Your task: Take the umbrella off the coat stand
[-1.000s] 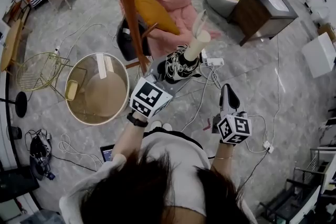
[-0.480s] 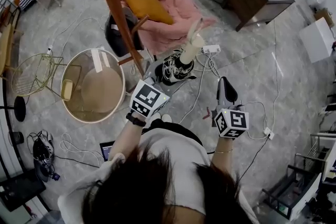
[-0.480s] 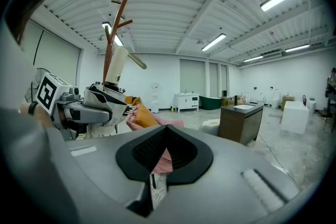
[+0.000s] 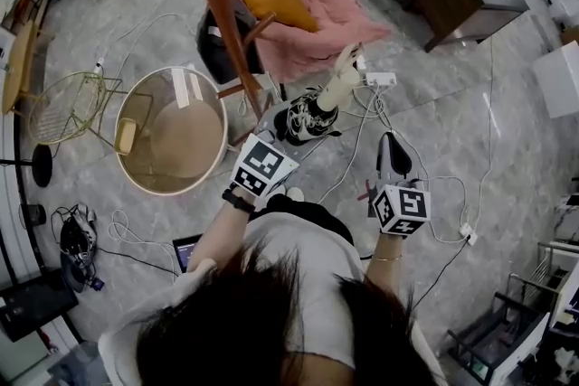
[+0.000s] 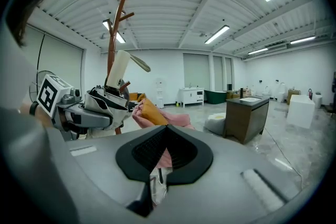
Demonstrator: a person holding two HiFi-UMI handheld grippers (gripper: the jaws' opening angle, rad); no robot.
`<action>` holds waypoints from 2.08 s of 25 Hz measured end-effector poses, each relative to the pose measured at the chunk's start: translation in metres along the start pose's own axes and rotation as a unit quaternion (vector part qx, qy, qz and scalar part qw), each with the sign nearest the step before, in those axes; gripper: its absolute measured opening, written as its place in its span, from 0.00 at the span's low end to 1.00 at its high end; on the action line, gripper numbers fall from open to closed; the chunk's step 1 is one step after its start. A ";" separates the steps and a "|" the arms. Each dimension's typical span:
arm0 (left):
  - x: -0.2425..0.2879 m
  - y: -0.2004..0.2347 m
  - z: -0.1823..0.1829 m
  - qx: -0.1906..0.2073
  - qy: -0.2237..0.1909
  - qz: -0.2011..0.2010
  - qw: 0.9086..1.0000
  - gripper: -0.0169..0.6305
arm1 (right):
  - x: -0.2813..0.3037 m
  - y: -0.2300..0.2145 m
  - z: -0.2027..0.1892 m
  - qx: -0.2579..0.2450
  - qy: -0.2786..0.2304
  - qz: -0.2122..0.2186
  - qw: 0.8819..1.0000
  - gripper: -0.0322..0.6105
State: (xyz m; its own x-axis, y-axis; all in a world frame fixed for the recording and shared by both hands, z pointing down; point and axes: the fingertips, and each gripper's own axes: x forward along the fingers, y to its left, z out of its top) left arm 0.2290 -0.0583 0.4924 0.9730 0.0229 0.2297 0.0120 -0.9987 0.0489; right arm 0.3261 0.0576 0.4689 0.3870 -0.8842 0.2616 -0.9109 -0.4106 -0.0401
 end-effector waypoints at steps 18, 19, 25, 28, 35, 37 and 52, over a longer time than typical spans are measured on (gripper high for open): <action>-0.015 0.010 -0.013 -0.027 0.001 0.029 0.999 0.55 | 0.007 0.002 0.003 -0.001 -0.007 0.018 1.000 0.05; -0.017 0.011 -0.013 -0.026 0.000 0.030 0.999 0.55 | 0.008 0.004 0.003 -0.001 -0.007 0.019 1.000 0.05; -0.022 0.016 -0.009 -0.025 -0.003 0.036 0.999 0.55 | 0.012 0.010 0.005 -0.007 -0.007 0.031 0.999 0.05; -0.022 0.017 -0.009 -0.024 -0.002 0.038 0.999 0.55 | 0.013 0.011 0.005 -0.009 -0.006 0.034 0.999 0.05; -0.020 0.019 -0.003 -0.020 -0.004 0.037 0.999 0.55 | 0.016 0.009 0.009 -0.011 -0.010 0.037 0.999 0.05; -0.020 0.020 -0.001 -0.019 -0.006 0.038 0.999 0.55 | 0.016 0.008 0.010 -0.010 -0.011 0.037 0.999 0.05; -0.024 0.016 0.004 -0.017 -0.014 0.047 0.999 0.55 | 0.010 0.008 0.009 -0.007 -0.012 0.045 0.999 0.05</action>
State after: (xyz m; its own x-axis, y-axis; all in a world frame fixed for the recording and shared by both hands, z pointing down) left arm 0.2070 -0.0749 0.4837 0.9757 -0.0728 0.2068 -0.0873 -0.9942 0.0620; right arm 0.3242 0.0438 0.4626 0.3064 -0.9224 0.2349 -0.9441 -0.3260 -0.0486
